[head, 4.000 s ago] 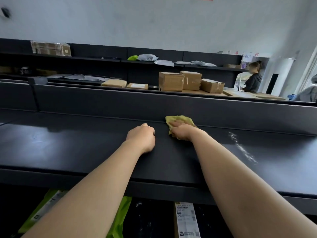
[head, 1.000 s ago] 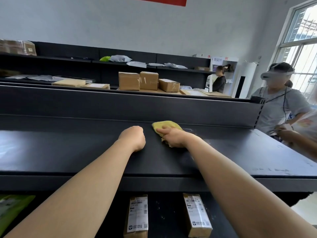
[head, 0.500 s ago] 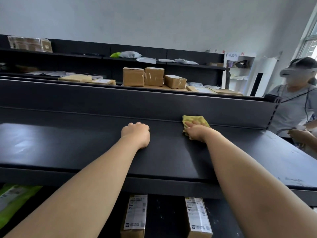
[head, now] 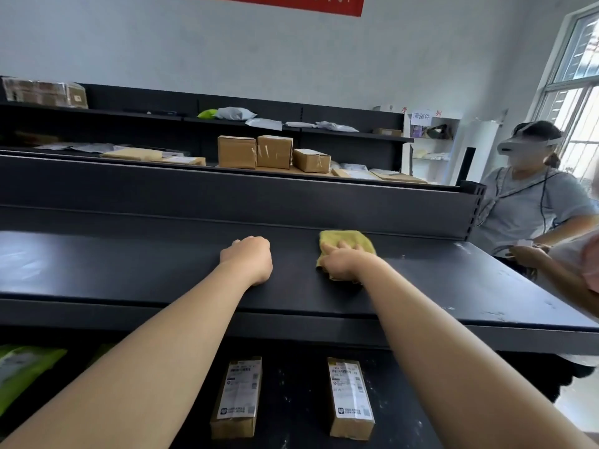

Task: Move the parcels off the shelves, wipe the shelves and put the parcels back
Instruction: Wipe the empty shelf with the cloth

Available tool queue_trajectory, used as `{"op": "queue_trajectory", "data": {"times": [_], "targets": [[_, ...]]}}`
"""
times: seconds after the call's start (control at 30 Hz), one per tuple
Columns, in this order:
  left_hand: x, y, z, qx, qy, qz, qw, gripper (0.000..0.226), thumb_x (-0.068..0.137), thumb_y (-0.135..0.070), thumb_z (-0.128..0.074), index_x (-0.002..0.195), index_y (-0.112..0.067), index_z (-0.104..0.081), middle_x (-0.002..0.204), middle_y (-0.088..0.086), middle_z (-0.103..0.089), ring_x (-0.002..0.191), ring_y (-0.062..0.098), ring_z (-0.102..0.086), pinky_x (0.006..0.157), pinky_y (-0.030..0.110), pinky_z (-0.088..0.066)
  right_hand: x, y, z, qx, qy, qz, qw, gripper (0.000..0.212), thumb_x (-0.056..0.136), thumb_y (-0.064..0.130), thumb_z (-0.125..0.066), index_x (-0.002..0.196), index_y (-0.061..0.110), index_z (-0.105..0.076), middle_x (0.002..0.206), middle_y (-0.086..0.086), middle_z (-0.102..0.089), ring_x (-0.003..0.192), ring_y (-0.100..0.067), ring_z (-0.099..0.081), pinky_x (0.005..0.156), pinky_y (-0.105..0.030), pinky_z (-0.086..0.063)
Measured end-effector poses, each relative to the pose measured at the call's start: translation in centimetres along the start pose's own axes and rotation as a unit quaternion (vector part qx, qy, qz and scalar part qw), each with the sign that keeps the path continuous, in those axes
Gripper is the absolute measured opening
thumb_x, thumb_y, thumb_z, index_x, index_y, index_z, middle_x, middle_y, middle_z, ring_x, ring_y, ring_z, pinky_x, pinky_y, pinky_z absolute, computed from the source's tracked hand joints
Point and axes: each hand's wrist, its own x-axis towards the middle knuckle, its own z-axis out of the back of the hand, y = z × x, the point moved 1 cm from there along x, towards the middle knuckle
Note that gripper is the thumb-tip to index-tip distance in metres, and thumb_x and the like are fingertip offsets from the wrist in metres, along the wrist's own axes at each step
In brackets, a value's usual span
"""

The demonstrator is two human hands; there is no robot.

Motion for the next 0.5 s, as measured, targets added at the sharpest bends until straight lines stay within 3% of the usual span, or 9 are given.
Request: {"op": "queue_trajectory", "data": {"times": [0.13,0.27,0.5], "targets": [[-1.8,-1.3,0.2,-0.011,-0.004,-0.003,1.000,0.034,0.093,-0.010,-0.037,0.119,-0.019,-0.057,0.121,0.002,-0.057,0.111,0.025,-0.050,0.087,0.037,-0.046,-1.3,-0.7,-0.4,0.000,0.002,0.024,1.000,0.056,0.097,0.048,-0.026,0.150,0.039,-0.010,0.161,0.003,0.007,0.147,-0.032,0.011,0.116,-0.057,0.003],[-3.4,-2.0,0.1,-0.027,-0.015,-0.008,0.999,0.027,0.095,-0.013,-0.036,0.111,-0.017,-0.058,0.117,0.002,-0.059,0.107,0.025,-0.052,0.085,0.037,-0.046,-2.0,-5.5,0.3,-0.002,-0.013,-0.034,0.999,0.059,0.097,0.051,-0.024,0.151,0.040,-0.005,0.161,0.002,0.009,0.147,-0.030,0.010,0.118,-0.052,0.004],[-6.0,-1.4,-0.2,-0.092,-0.042,-0.022,0.995,0.032,0.097,-0.018,-0.036,0.120,-0.016,-0.059,0.115,0.001,-0.062,0.099,0.023,-0.058,0.078,0.033,-0.049,-4.8,-7.8,-0.5,-0.004,-0.035,-0.042,0.999,0.056,0.098,0.044,-0.024,0.152,0.038,-0.009,0.162,0.004,0.004,0.148,-0.028,0.007,0.117,-0.054,0.001]]}}
